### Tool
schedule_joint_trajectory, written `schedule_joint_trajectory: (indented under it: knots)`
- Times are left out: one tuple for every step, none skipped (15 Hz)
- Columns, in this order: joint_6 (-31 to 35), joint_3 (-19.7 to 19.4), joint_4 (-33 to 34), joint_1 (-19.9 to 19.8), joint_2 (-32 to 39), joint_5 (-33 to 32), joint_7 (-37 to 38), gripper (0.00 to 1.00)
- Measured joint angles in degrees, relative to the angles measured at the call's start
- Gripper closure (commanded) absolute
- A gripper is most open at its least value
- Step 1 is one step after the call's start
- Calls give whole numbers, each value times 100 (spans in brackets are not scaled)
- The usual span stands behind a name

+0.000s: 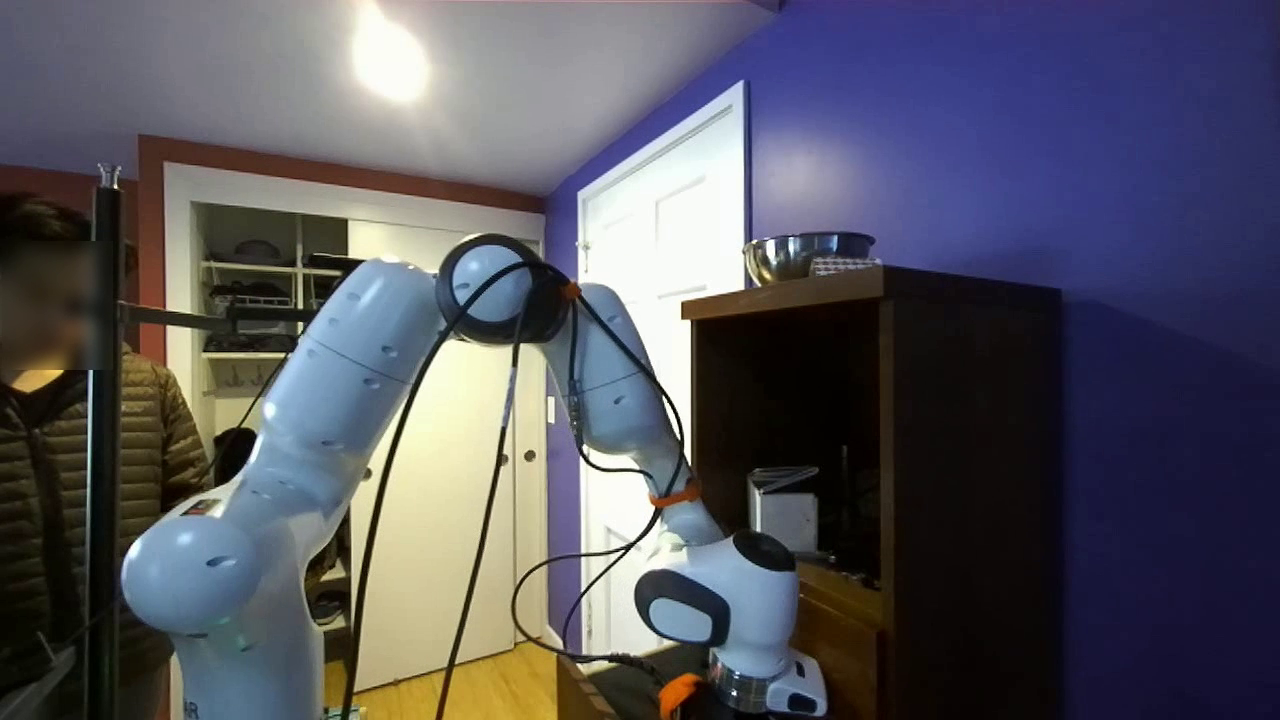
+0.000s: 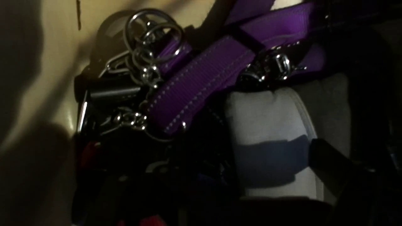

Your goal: Pick up a brown and beige bag from the open drawer and put it on top of the chest of drawers

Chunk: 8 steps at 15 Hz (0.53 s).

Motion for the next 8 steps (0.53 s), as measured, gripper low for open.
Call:
schedule_joint_trajectory:
  knots:
    - [-287, 63, 95, -143, 52, -88, 62, 26]
    - [-551, 116, 187, -270, 103, -152, 98, 29]
    - [-783, 156, 268, -373, 149, -196, 102, 35]
    - [-997, 196, 342, -457, 188, -220, 102, 42]
    - [-1183, 232, 396, -523, 214, -225, 102, 50]
    - [-1358, 267, 440, -582, 228, -226, 86, 56]
    - [-1504, 292, 474, -630, 228, -226, 60, 64]
    - [-1646, 317, 507, -676, 227, -226, 19, 69]
